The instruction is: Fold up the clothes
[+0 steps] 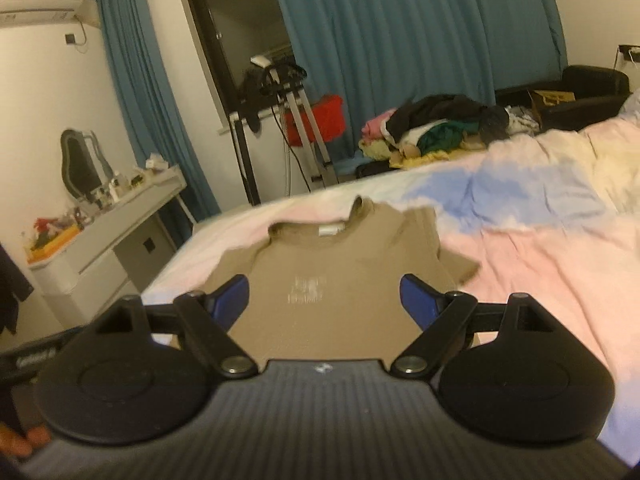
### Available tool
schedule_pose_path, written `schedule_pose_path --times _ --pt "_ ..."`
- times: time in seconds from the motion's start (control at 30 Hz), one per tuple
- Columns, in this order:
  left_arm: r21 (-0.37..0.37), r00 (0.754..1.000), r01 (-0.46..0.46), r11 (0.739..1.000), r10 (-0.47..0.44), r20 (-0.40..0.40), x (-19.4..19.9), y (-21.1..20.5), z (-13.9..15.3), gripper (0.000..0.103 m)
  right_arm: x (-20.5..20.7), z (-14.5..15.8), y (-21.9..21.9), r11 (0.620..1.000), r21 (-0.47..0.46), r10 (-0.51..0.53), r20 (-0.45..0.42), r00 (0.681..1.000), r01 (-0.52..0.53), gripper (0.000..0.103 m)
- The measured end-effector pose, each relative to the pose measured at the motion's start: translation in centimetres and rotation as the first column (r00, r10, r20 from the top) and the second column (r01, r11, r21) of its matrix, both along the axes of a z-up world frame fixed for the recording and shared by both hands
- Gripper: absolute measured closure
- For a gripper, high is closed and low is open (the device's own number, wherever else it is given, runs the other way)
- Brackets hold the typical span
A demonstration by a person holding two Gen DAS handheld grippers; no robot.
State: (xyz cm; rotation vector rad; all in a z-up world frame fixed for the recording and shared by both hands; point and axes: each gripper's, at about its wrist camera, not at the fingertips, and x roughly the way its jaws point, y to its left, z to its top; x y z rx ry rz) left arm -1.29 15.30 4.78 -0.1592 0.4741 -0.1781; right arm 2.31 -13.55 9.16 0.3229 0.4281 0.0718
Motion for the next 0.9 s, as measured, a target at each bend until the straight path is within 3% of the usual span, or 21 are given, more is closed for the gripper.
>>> schedule_pose_path --times 0.13,0.23,0.37,0.63,0.7,0.8,0.87,0.9 --pt "-0.116 0.993 -0.073 0.991 0.061 -0.105 1.7 2.8 -2.3 0.004 -1.2 -1.0 0.1 0.999 0.032 0.027 -0.027 0.999 -0.026 0.019" --pt "-0.206 0.979 -0.140 0.968 0.105 -0.172 4.5 5.3 -4.3 0.007 -0.5 -2.8 -0.1 0.997 0.072 0.037 -0.046 0.998 -0.033 0.019" --pt "-0.242 0.965 -0.205 0.948 0.154 -0.214 9.1 7.6 -6.9 0.011 1.1 -5.5 -0.5 0.993 0.117 0.041 -0.078 0.996 -0.031 0.019" --pt "-0.051 0.954 -0.249 0.967 0.236 -0.187 20.6 6.0 -10.4 0.013 5.9 -8.4 -0.4 0.993 0.115 0.005 -0.114 0.993 0.008 0.019" --pt "0.003 0.952 -0.256 0.967 0.253 -0.174 23.4 5.4 -11.3 0.019 7.2 -9.0 -0.3 0.992 0.128 0.016 -0.107 0.994 -0.002 0.019" --pt "0.065 0.950 -0.255 0.965 0.263 -0.167 26.9 4.7 -12.4 0.040 9.1 -10.4 -0.4 0.990 0.142 0.019 -0.118 0.993 -0.002 0.019" --pt "0.139 0.960 -0.221 0.965 0.240 -0.145 27.2 3.6 -12.4 0.067 10.3 -11.3 -0.7 0.988 0.157 0.018 -0.147 0.989 0.006 0.019" --pt "0.178 0.964 -0.203 0.963 0.228 -0.133 27.2 3.1 -12.3 0.074 10.7 -11.6 -0.9 0.984 0.175 0.021 -0.157 0.987 0.007 0.019"
